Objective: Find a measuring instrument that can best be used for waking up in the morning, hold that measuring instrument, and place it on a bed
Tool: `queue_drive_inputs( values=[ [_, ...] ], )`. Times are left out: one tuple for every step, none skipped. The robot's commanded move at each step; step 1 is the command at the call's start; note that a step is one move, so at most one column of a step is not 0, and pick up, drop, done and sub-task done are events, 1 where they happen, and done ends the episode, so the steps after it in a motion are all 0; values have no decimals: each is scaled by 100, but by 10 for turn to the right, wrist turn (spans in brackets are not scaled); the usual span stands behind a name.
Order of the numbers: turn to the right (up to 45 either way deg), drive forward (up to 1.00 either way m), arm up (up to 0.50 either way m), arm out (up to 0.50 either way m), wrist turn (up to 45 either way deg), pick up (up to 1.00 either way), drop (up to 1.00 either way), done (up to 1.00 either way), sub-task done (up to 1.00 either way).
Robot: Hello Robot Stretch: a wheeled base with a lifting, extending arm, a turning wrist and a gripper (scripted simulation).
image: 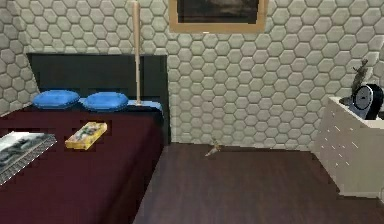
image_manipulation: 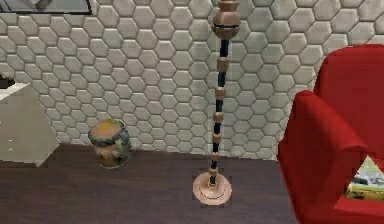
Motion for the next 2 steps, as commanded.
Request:
queue_drive_inputs(
  values=[
    [240, 0, 0, 0, 0, 0, 0, 0, 0],
    [0, 100, 0, 0, 0, 0, 0, 0, 0]
  ],
)
